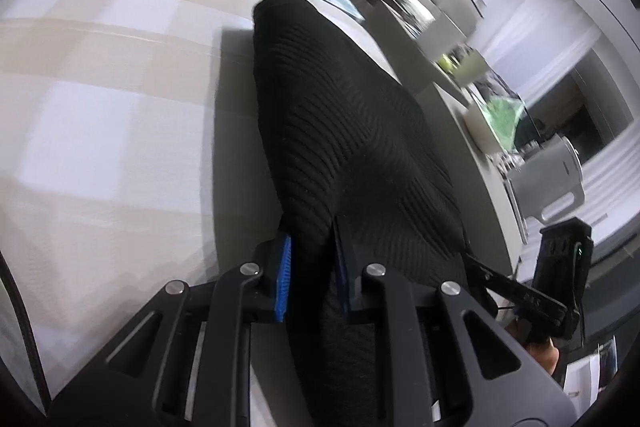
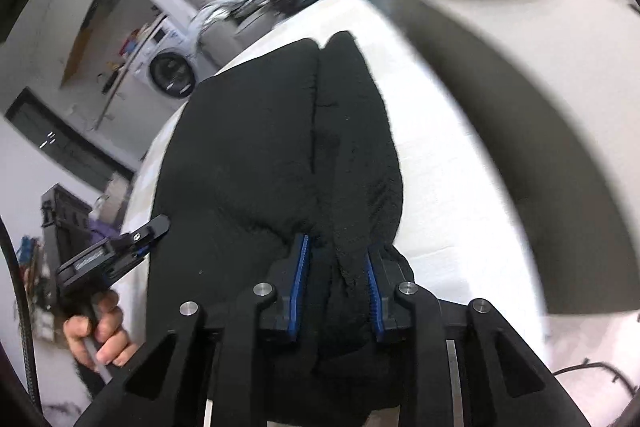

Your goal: Fold small clothes

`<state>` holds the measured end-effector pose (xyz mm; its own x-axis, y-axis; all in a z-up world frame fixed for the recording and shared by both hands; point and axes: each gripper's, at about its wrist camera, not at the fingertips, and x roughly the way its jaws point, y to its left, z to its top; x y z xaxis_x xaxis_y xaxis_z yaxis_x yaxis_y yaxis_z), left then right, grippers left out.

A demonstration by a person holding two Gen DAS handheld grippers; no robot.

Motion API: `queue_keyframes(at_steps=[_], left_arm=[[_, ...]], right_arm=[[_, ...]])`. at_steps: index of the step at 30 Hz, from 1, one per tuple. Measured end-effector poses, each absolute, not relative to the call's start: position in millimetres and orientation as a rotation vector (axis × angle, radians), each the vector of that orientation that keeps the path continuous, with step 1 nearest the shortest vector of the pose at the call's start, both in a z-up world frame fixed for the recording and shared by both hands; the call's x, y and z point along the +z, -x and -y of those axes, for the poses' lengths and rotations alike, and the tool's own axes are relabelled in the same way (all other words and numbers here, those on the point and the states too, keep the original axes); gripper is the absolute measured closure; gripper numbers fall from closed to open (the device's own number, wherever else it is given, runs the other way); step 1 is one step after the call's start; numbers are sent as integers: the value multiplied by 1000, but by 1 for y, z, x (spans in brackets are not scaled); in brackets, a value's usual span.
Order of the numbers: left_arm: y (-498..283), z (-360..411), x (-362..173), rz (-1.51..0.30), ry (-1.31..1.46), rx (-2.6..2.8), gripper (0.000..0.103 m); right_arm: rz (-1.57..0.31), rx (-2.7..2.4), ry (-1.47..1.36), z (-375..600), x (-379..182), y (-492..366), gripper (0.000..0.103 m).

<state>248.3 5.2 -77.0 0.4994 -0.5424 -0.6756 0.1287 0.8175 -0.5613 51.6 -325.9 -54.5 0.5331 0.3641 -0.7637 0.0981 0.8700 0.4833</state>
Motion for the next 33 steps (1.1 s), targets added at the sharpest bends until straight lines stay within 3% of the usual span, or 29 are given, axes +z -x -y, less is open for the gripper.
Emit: queue_keyframes(at_steps=[10,12,19,28,33], left_arm=[[-207,-98,-75,-910,515,-241,85],[-202,-98,-69,-895,499,-225,84],[-184,-100,-55,-871,504,-228,55],[-164,-86,-47,-881,505,-271,53],[-161,-73,-46,-888,488,-293,53]], right_arm=[[-1074,406,-448,234,-51,-31,75],[-1066,361,-455,245,-45,-24,69],[-1023,435,-494,240,-32,-17,68],[-1163,507,-364,206,-58,-19,68],[-1098,432,-388,215,-49,-22,68]])
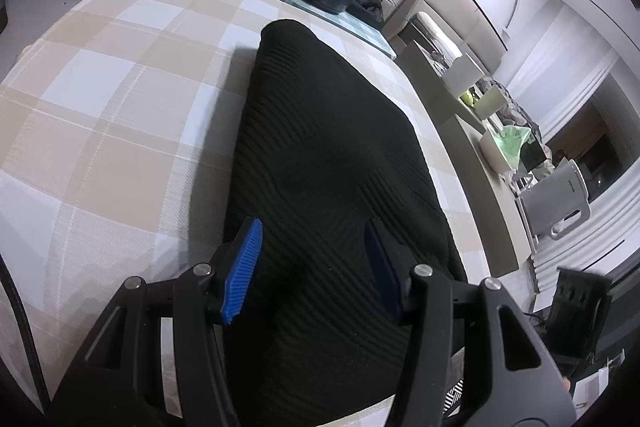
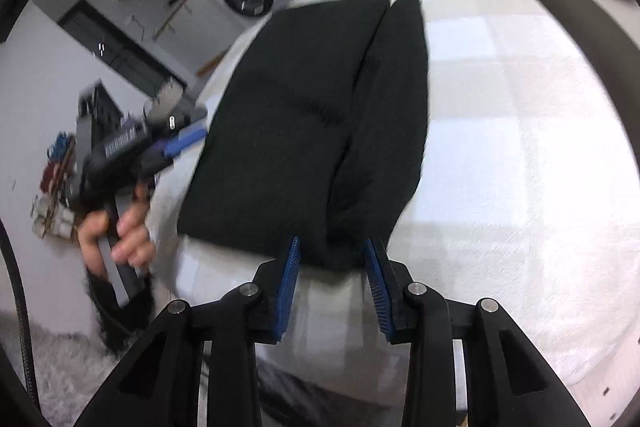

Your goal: Fold small clothes

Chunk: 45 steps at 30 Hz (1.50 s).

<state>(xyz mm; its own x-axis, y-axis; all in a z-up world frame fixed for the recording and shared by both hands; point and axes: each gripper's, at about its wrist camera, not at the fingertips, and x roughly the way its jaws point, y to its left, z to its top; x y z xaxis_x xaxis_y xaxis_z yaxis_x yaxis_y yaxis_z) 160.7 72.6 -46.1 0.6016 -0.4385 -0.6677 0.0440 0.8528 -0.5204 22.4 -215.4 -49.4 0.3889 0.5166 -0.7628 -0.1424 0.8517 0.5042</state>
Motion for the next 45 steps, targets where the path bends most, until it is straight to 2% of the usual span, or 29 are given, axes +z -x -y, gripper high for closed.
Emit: queue_keyframes(at_steps=[3,5,7,8,9,12,15,19,21,23,29,30,33,39,41,44,45], left_arm=[[-160,-69,-46,-892,486,-299,53],[-162,-68,-47,-899,482,-294,53],[-161,-67,-47,-901,482,-293,53],[-160,-68,-47,-900,482,-292,53],[-160,-69,-47,-900,482,-291,53],[-160,-71,-48,-901,482,-282,53],[-162,-74,-47,-902,474,-281,53],[-166,-74,-46,-905,463,-276,53],[-168,-71,-45,-905,446,-277,53],[-170,-67,-44,-903,407,-272,53],[-175,-57,-43,-908,276,-211,32],[-176,-55,-44,-914,256,-199,26],[-178,-52,-46,-919,215,-182,21],[-181,-54,-47,-924,208,-189,12],[-182,-55,-48,-924,210,-192,9],[-182,-55,-51,-932,210,-189,9],[-181,-55,-51,-934,211,-188,9]], right_arm=[[-996,384,-472,229,-46,-40,68],[-1005,333,-456,227,-53,-56,70],[-1059,333,-420,215,-65,-71,83],[-1081,337,-399,209,-70,-77,95],[-1091,347,-373,204,-71,-79,98],[-1027,379,-375,208,-58,-73,99],[-1107,247,-358,225,-81,-75,102],[-1015,216,-421,239,-65,-75,88],[-948,258,-450,235,-53,-85,67],[-923,310,-456,221,-48,-106,65],[-986,365,-462,191,-67,-189,65],[-1002,365,-449,189,-73,-200,75],[-1034,380,-454,191,-80,-212,93],[-836,380,-367,212,-22,-188,96],[-853,303,-310,218,-26,-190,95],[-961,240,-283,221,-62,-205,95],[-987,223,-275,222,-71,-209,90]])
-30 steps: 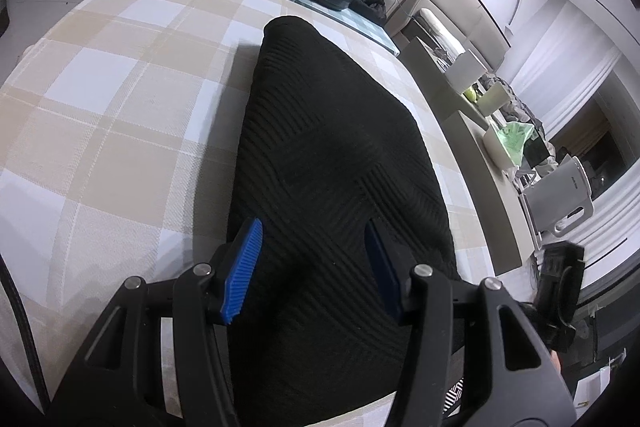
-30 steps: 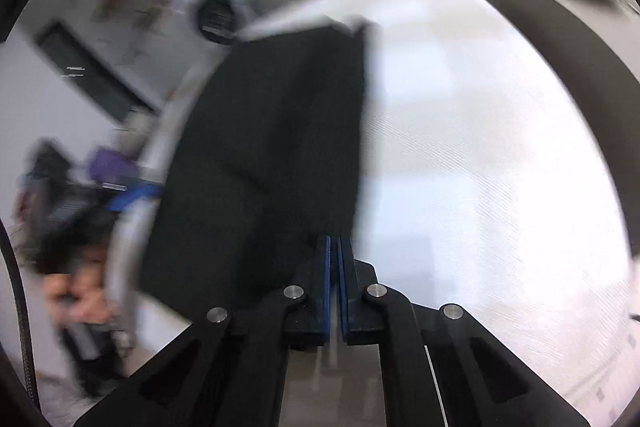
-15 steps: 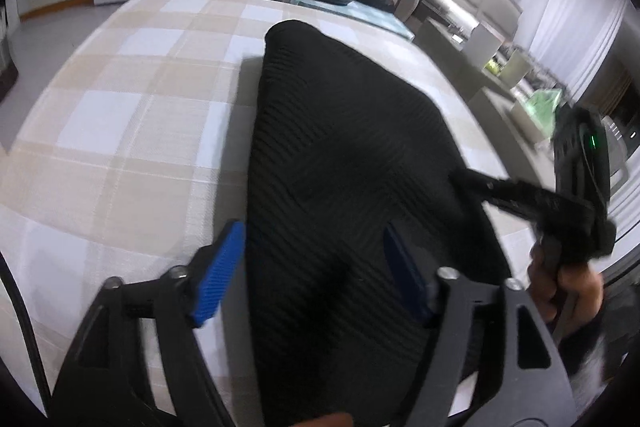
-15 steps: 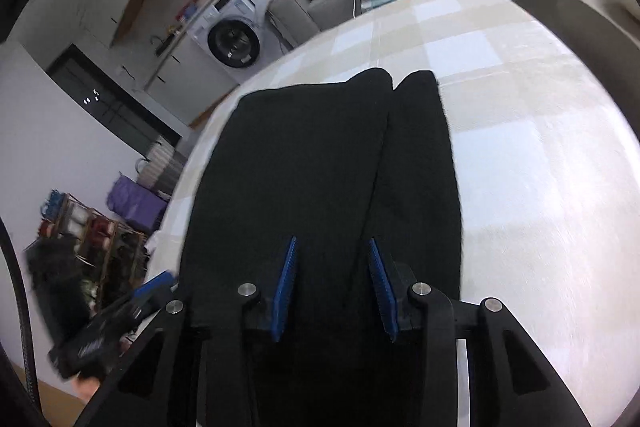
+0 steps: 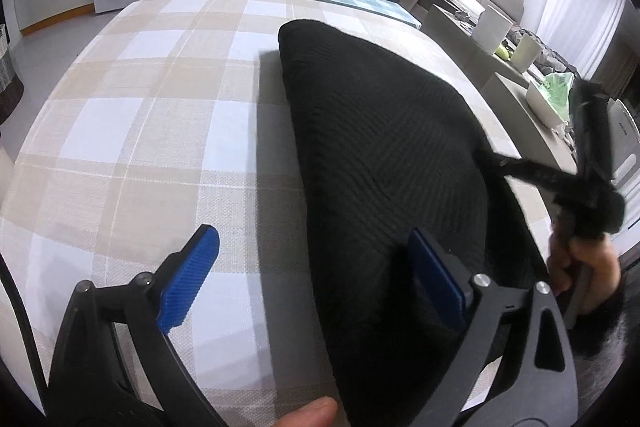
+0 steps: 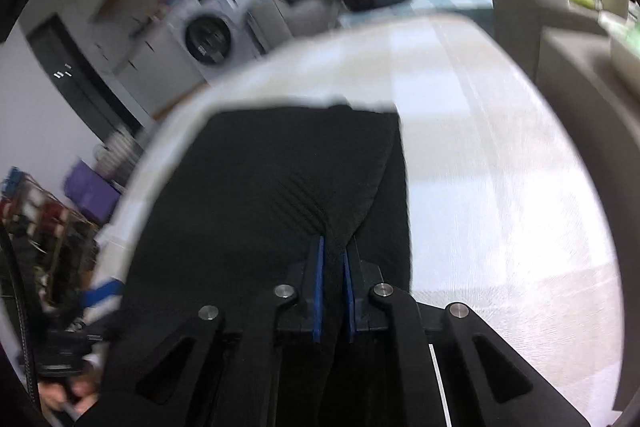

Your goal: Fold small clothes

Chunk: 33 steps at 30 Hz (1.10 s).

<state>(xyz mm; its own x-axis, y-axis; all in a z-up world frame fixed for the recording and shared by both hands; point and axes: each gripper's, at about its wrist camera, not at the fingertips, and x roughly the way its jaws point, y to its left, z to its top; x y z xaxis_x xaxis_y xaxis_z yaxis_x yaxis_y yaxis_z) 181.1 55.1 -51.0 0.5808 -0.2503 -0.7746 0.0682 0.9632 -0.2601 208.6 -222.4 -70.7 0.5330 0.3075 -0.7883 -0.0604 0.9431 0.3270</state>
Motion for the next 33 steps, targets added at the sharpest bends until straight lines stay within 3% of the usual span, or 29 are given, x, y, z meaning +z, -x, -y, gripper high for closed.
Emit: queue_keyframes(at_steps=[6,14,23,26,30,33], left_arm=[[-177,-60,-53,-939,229,-184,9],[-164,-57,-55,-965,242,-225,9],[-131,-46,-56,-984,171,-254,9],[-128,-50,-63,-1008,189,-250,9],[-123,-55,-63,-1009,193,-236,9],[-120,-56,-61,-1007,185,-235,9]], right_arm=[[-961,249,-349,244,-59,-176,72],[-1034,430,-534,259,-62,-80,69],[-1064,446,-406,210,-68,-69,70],[-1040,440,-347,206,-62,-68,99],[-900,446,-342,210,-25,-56,99],[-942,353,-329,221,-40,-50,99]])
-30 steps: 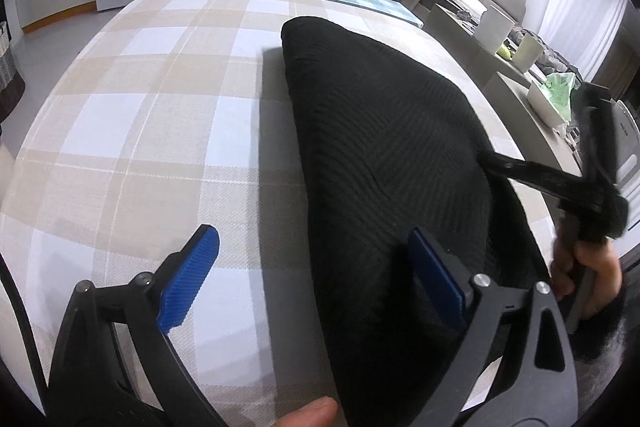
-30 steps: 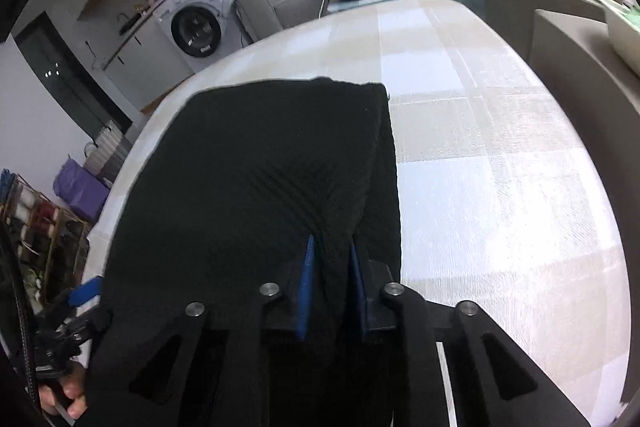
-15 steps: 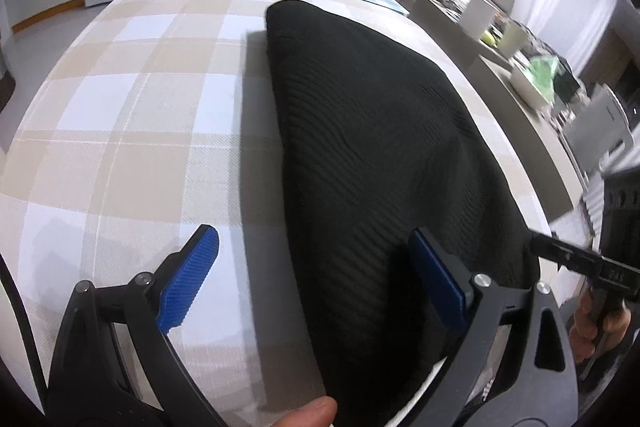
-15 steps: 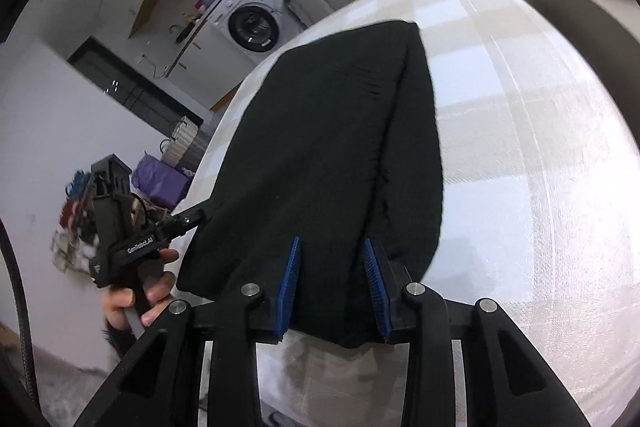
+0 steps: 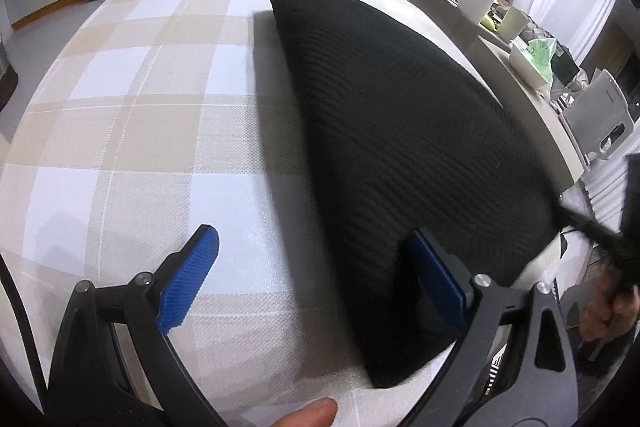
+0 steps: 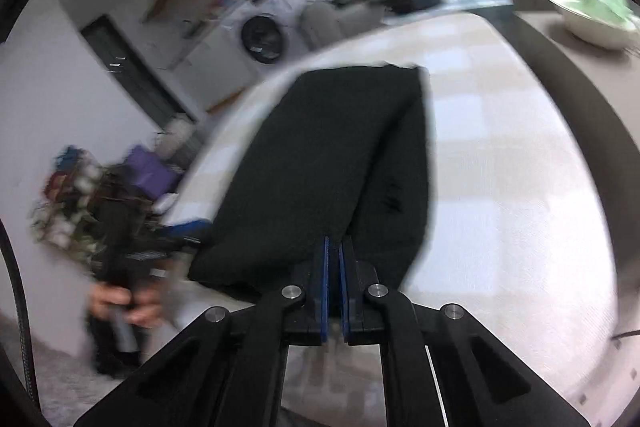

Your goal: Fold small clothes

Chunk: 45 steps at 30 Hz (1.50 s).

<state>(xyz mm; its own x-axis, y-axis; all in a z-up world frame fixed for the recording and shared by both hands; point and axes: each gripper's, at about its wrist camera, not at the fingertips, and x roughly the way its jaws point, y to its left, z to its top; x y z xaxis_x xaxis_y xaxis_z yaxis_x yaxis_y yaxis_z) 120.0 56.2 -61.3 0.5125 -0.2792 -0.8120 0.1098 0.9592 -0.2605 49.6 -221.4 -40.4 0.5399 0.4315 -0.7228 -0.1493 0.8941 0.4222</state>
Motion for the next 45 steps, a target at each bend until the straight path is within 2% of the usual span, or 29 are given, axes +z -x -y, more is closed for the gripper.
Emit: queue_keyframes(at_steps=[2,5,7,10,12,14,15,16,17,19,20,25,28,30,31,33,34,38,39,40,45], left_arm=[[-118,-54,-62,-1013,173,-242,9],[-114,-53,-61,-1021,171,-246,9],[-111,-51,-60,-1028,192,-277,16],[-105,-45,-60,-1055,226,-358,25],[-101,-41,-61,-1072,243,-413,30],[-96,-36,-62,-1074,214,-430,42],[-94,-33,-64,-1077,191,-439,55],[-91,-30,-65,-1074,179,-453,76],[-87,-28,-65,-1059,166,-462,81],[-82,-28,-62,-1019,159,-455,88],[-80,-29,-62,-1014,159,-447,88],[-76,-26,-64,-1016,134,-426,87],[-74,-33,-61,-1024,163,-430,86],[-75,-41,-59,-1026,208,-431,83],[-76,-45,-58,-1023,228,-423,76],[-81,-52,-57,-1016,256,-389,65],[-84,-55,-57,-1016,272,-379,63],[-102,-63,-64,-1021,345,-364,62],[-106,-64,-67,-1025,362,-370,63],[-109,-64,-69,-1031,363,-372,63],[-120,-69,-68,-1009,381,-378,63]], right_arm=[[-1013,281,-337,226,-67,-56,99],[-997,292,-340,224,-66,-52,99],[-999,299,-325,223,-63,-50,98],[-1011,331,-344,229,-63,-47,90],[-1006,361,-369,232,-66,-48,81],[-999,400,-366,232,-69,-47,76],[-995,409,-350,230,-69,-47,75],[-990,408,-325,228,-69,-47,75],[-989,402,-283,225,-72,-47,75],[-970,380,-252,222,-71,-57,85],[-955,378,-254,223,-68,-57,97],[-990,236,-226,234,-73,-60,100],[-987,217,-336,254,-79,-59,99],[-948,240,-411,262,-74,-58,86],[-928,253,-444,264,-71,-59,81],[-905,291,-517,267,-71,-65,56],[-902,301,-540,267,-73,-69,55],[-946,302,-506,248,-86,-91,57],[-971,288,-474,244,-89,-94,68],[-997,280,-439,237,-91,-95,72],[-968,286,-386,238,-77,-94,70]])
